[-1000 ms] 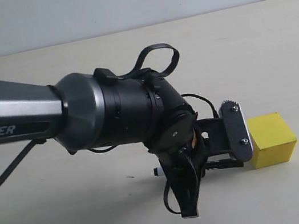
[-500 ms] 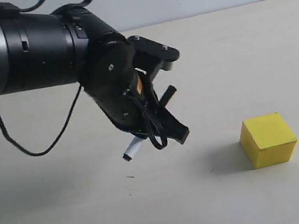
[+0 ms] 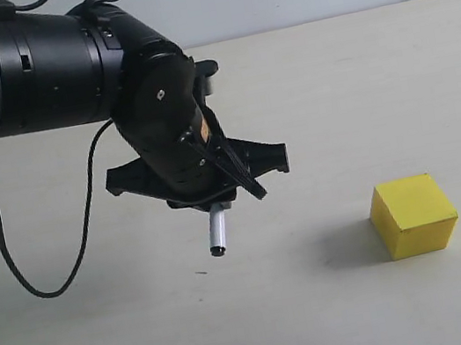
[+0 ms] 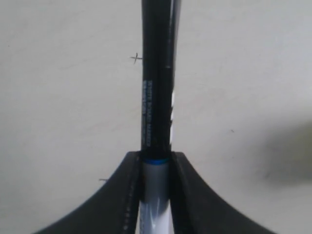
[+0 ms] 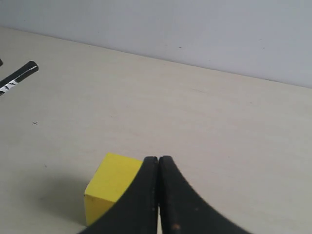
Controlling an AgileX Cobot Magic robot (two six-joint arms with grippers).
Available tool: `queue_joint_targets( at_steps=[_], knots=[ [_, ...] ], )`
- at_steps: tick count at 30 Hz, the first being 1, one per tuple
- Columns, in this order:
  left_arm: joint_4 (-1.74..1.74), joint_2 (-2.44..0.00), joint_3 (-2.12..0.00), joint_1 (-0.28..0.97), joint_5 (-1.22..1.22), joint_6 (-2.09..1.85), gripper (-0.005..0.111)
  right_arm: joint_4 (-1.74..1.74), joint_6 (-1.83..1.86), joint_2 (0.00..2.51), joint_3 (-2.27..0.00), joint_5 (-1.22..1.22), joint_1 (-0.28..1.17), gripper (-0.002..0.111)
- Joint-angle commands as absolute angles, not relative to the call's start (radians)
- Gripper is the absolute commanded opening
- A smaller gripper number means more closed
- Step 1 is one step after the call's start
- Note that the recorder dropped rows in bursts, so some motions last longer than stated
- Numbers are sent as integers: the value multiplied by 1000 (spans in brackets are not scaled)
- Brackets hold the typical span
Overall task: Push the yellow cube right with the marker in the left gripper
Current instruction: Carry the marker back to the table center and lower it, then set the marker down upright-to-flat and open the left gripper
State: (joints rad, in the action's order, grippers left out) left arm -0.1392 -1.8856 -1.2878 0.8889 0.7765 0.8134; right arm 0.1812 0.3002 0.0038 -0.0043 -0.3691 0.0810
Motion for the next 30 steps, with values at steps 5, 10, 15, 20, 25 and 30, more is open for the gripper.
queue_joint_targets(
  at_steps=[5, 10, 15, 20, 25, 30],
  knots=[
    [-114, -1946, -1292, 888, 710, 906, 0, 185, 302, 0, 0, -358, 82, 0],
    [-107, -2000, -1292, 876, 690, 926, 0, 185, 302, 0, 0, -358, 82, 0],
    [-107, -2026, -1292, 854, 674, 950, 0, 185, 302, 0, 0, -358, 82, 0],
    [-111, -2071, -1292, 847, 635, 950, 0, 185, 302, 0, 0, -358, 82, 0],
    [-116, -2071, -1292, 847, 635, 950, 0, 185, 302, 0, 0, -358, 82, 0],
    [-119, -2071, -1292, 847, 633, 950, 0, 185, 302, 0, 0, -358, 82, 0]
  ],
)
